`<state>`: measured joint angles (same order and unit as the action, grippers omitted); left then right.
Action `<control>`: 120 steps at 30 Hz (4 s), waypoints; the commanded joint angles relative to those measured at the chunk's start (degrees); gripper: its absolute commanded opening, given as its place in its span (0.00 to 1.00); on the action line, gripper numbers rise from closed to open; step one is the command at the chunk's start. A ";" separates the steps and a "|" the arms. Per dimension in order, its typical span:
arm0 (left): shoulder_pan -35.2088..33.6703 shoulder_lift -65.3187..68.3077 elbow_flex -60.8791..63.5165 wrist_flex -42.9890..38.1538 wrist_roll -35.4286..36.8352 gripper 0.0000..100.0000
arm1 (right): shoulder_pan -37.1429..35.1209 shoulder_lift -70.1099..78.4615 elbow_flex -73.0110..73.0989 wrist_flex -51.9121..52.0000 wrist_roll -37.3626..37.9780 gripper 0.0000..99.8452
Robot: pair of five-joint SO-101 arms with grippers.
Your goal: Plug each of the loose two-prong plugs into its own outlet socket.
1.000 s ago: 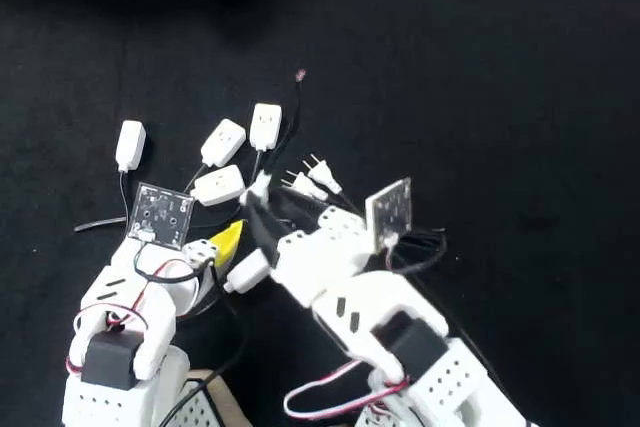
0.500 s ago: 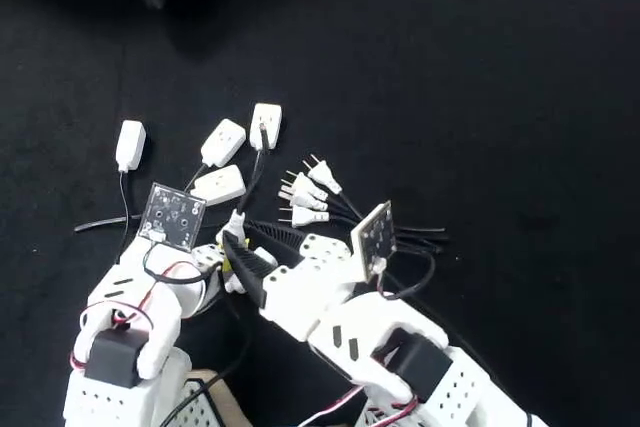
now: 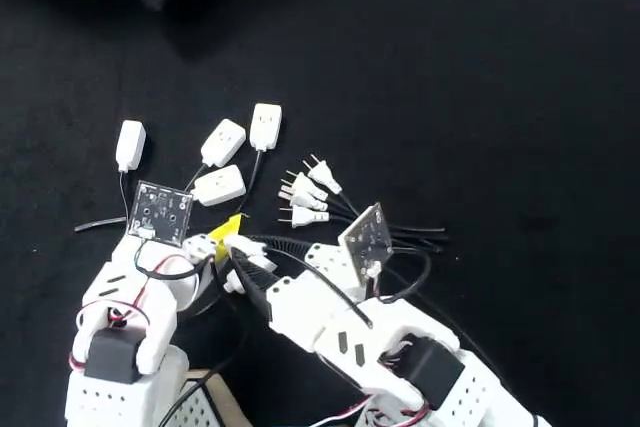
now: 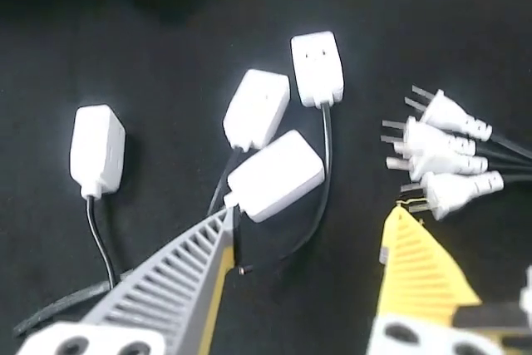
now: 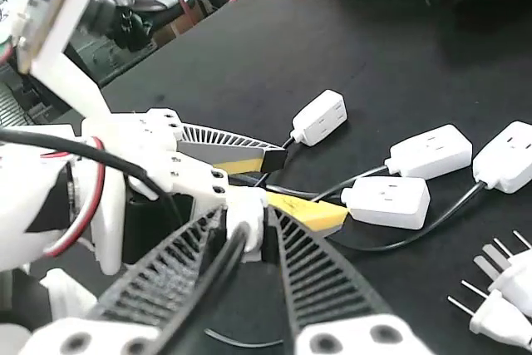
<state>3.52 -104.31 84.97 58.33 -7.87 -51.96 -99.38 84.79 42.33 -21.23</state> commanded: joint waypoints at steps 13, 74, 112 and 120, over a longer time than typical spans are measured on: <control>-13.76 -0.35 0.66 14.51 -19.25 0.28 | 10.46 33.36 -20.09 9.05 11.87 0.01; -0.92 24.44 -0.22 -3.69 -22.59 0.28 | 33.41 55.60 -43.03 32.09 14.95 0.01; -30.64 24.35 1.54 2.46 -23.56 0.28 | 9.23 85.49 -50.07 12.48 9.05 0.01; -30.64 24.35 1.63 2.46 -23.56 0.28 | 9.58 86.73 -44.53 0.70 9.14 0.01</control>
<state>-26.99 -79.96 86.90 62.46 -30.99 -44.57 -12.88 38.99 49.54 -11.91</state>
